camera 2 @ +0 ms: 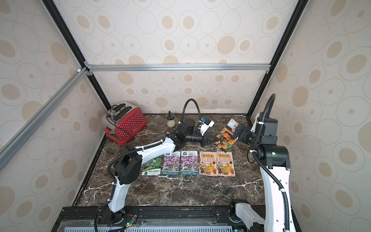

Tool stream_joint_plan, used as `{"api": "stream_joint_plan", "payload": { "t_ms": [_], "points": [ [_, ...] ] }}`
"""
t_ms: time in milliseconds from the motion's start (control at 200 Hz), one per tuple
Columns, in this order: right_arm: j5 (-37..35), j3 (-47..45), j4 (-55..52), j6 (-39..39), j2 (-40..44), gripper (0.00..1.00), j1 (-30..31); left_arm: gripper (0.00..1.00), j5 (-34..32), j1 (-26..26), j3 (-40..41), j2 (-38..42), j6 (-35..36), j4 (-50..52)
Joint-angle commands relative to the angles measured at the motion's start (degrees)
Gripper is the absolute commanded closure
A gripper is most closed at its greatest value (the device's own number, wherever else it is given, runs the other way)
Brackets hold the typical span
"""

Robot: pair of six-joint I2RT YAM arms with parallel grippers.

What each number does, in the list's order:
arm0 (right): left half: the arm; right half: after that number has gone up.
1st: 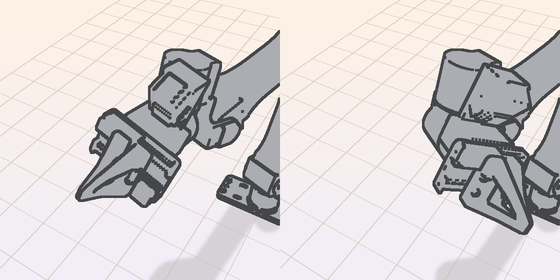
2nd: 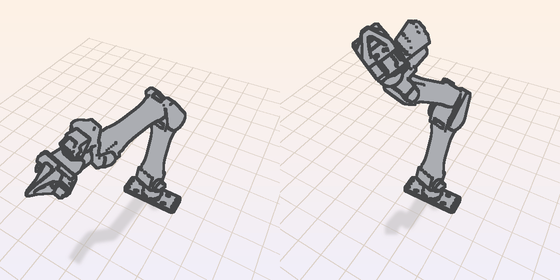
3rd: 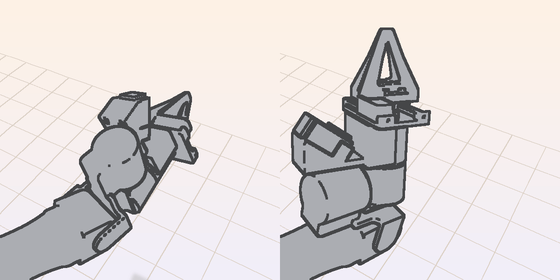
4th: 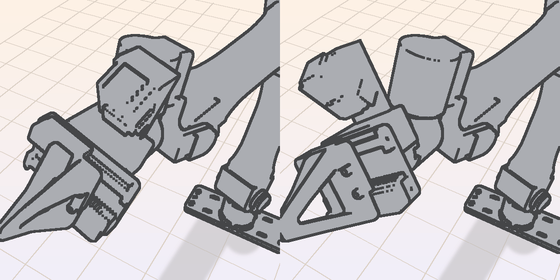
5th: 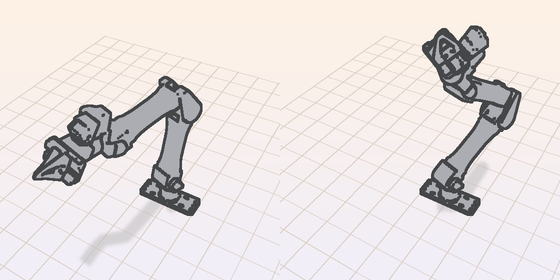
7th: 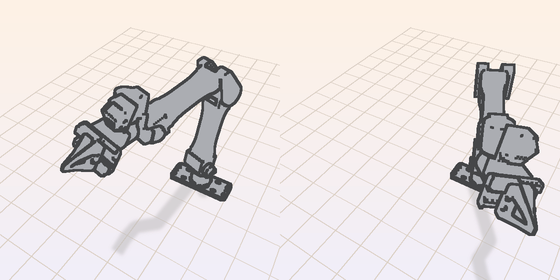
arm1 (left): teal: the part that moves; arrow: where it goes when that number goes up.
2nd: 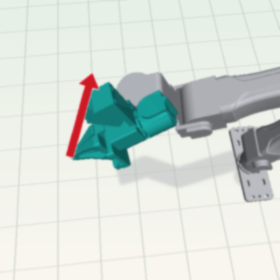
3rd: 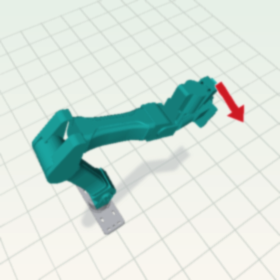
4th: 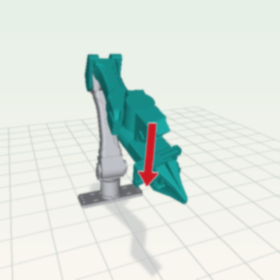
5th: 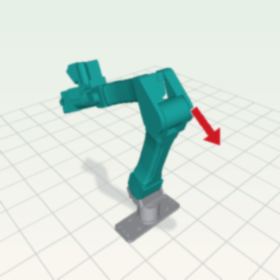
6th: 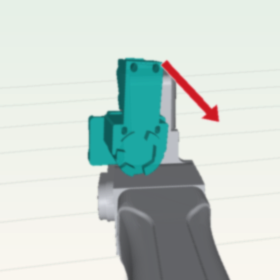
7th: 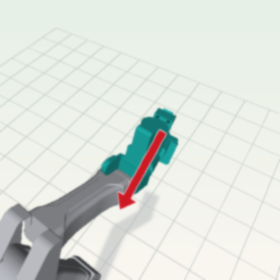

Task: Arrange the seed packets in a row
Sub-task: Place the seed packet at the center of the board.

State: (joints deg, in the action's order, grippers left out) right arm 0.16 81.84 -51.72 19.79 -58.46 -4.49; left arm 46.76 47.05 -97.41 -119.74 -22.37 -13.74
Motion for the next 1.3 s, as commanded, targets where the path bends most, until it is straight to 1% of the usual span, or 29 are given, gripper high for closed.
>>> {"api": "stream_joint_plan", "payload": {
  "t_ms": [0,55,150,205,255,361,411,541,626,781,876,1001,1107,1202,1247,1297],
  "points": [
    [5.26,-2.10,4.54,-3.79,1.91,0.00,0.44,1.00,8.73,-2.03,-1.54,2.92,10.32,11.89],
    [8.67,-2.75,6.26,-5.67,2.19,0.00,0.43,1.00,9.82,-2.64,-3.18,3.52,16.77,20.27],
    [14.76,-3.01,8.46,-9.07,1.25,0.01,0.45,1.00,9.20,-2.95,-7.09,3.67,28.56,36.45],
    [17.77,-2.40,8.57,-10.77,-0.33,0.04,0.40,1.00,8.00,-3.06,-8.35,3.65,32.74,41.97],
    [20.88,-2.17,8.57,-11.72,-1.86,0.06,0.45,1.00,6.98,-3.12,-8.49,3.93,35.17,44.57],
    [28.05,-3.66,9.96,-12.99,-4.06,0.13,0.42,1.00,6.48,-3.70,-7.31,4.85,36.00,44.94],
    [30.02,-5.41,11.16,-13.72,-4.27,0.16,0.45,1.00,6.59,-3.87,-7.02,5.20,36.16,45.07],
    [33.36,-9.46,13.26,-15.74,-3.05,0.21,0.45,1.00,6.15,-4.32,-6.42,5.57,36.82,45.63],
    [33.76,-10.74,13.10,-17.39,-2.34,0.23,0.42,1.00,6.06,-4.87,-6.88,5.57,37.77,46.94],
    [35.06,-12.58,12.97,-20.32,-2.35,0.24,0.40,1.00,6.37,-6.39,-6.98,6.18,38.80,47.90],
    [37.17,-15.25,16.59,-21.34,-2.84,0.24,0.44,1.00,6.15,-6.86,-6.93,6.86,39.29,48.33],
    [41.22,-16.76,20.41,-21.31,-5.43,0.26,0.45,1.00,6.32,-6.99,-6.69,7.57,38.95,47.90],
    [40.53,-18.36,22.07,-22.84,-5.96,0.27,0.38,1.00,6.24,-7.13,-6.81,8.02,39.24,48.41],
    [40.14,-21.13,25.76,-24.08,-5.18,0.28,0.44,1.00,6.41,-7.27,-7.01,8.30,39.42,48.72],
    [40.61,-22.12,27.35,-24.27,-5.30,0.31,0.42,1.00,6.58,-7.36,-7.07,8.30,39.42,48.72],
    [41.81,-22.43,27.96,-24.13,-6.00,0.40,0.45,1.00,6.60,-7.34,-7.07,8.30,39.33,48.76]
  ]
}}
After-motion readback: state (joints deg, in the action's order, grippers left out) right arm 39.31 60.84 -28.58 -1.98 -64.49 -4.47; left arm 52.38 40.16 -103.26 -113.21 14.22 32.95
